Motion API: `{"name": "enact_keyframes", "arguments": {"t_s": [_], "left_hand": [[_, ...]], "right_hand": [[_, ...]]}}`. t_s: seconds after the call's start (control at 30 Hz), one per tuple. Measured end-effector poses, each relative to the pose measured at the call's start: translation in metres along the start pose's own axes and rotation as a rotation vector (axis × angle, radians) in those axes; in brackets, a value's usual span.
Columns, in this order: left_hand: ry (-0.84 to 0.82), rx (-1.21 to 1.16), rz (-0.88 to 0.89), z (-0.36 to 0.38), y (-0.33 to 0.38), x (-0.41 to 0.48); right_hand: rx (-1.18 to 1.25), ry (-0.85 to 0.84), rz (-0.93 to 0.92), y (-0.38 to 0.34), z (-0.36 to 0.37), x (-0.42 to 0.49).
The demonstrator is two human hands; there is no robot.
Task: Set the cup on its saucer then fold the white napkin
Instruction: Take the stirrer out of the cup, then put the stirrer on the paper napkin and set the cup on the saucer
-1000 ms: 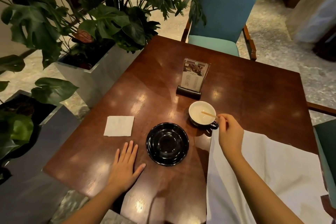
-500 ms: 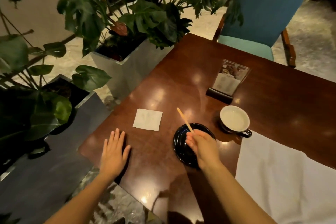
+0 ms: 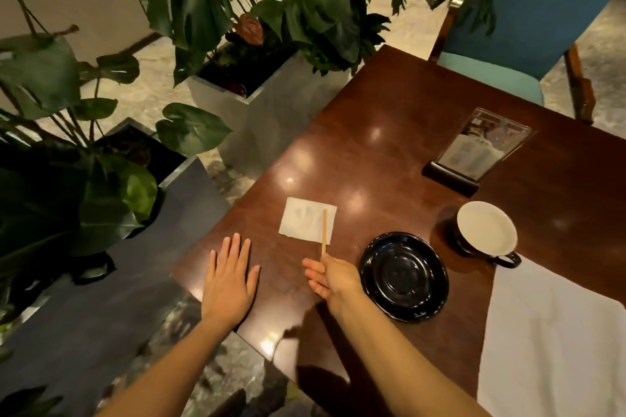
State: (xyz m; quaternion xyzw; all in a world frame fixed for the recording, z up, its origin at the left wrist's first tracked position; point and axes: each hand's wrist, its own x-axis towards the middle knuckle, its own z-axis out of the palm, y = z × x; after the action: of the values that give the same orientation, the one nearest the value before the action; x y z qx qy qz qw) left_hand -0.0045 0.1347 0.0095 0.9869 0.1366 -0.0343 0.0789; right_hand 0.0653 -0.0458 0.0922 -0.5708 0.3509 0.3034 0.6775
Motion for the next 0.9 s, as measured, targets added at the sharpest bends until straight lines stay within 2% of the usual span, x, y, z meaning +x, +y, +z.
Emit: {"name": "enact_keyframes", "arguments": {"t_s": [0.13,0.23,0.47,0.8,0.9], "left_hand": [[0.003,0.010,0.003,0.003,0.000,-0.001],[-0.007,0.020,0.004,0.003,0.000,0.000],[0.008,0.002,0.021,0.004,-0.001,-0.001],[0.021,-0.017,0.018,0.005,-0.002,0.000],[0.019,-0.012,0.015,0.005,-0.001,0.000]], "right_hand": [[-0.143,0.145,-0.054,0.011,0.018,0.014],[-0.223,0.187,-0.083,0.013,0.026,0.017],[-0.487,0.187,-0.113,0.021,0.028,0.033],[-0.582,0.091,-0.069,0.007,0.045,0.033],[-0.639,0.093,-0.111,0.006,0.045,0.031]]}}
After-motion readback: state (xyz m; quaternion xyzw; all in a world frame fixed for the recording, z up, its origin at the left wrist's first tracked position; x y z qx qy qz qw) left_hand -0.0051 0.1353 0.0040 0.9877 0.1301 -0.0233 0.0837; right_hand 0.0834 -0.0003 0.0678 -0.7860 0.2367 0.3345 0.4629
